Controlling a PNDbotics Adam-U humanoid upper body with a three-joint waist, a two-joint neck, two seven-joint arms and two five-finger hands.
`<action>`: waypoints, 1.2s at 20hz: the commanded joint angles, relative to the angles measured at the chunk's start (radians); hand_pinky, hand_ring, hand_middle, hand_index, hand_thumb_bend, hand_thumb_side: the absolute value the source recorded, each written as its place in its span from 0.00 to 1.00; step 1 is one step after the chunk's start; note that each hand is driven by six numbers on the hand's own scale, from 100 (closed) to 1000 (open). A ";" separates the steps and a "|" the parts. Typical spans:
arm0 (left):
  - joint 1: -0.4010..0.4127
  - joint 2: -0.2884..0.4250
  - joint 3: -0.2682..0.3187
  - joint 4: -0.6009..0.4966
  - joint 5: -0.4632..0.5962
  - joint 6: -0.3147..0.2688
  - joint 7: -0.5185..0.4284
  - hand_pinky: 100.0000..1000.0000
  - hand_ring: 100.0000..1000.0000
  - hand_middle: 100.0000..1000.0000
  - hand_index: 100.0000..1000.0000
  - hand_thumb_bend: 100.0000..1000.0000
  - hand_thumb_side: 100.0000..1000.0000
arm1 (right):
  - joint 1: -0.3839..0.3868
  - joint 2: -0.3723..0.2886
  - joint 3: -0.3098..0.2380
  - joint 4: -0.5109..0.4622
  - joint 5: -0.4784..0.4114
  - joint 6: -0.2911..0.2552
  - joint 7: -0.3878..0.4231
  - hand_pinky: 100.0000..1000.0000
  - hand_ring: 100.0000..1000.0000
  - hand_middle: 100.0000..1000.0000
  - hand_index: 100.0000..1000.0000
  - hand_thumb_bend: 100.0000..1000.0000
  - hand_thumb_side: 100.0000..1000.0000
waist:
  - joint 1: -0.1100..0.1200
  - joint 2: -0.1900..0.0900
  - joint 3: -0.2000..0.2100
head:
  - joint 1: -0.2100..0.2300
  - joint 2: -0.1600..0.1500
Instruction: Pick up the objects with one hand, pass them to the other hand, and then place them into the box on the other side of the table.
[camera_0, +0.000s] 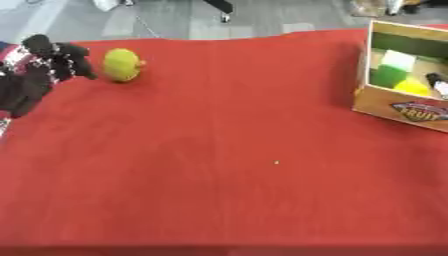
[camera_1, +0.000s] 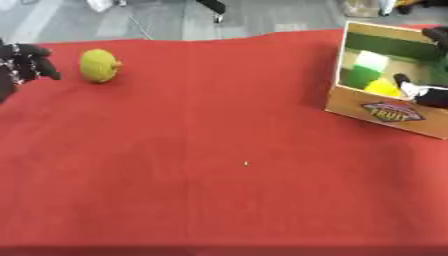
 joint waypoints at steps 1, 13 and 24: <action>-0.011 0.034 0.028 0.012 -0.023 -0.008 0.019 0.82 0.62 0.56 0.79 0.13 0.97 | 0.006 -0.048 -0.026 -0.105 -0.014 0.022 0.036 0.89 0.88 0.89 0.99 0.20 0.34 | -0.003 -0.028 -0.003 | 0.006 -0.003; -0.208 0.081 0.094 0.349 -0.620 -0.248 0.396 0.80 0.66 0.61 0.82 0.00 0.80 | 0.166 0.039 -0.037 -0.739 0.037 0.077 0.060 0.88 0.77 0.79 0.96 0.36 0.06 | -0.008 -0.022 -0.040 | 0.039 -0.003; -0.416 0.039 -0.057 0.576 -0.793 -0.239 0.495 0.77 0.70 0.70 0.86 0.45 0.41 | -0.015 0.239 0.166 -0.866 -0.088 -0.039 0.087 0.82 0.75 0.48 0.79 0.00 0.00 | -0.009 -0.006 -0.052 | 0.057 -0.003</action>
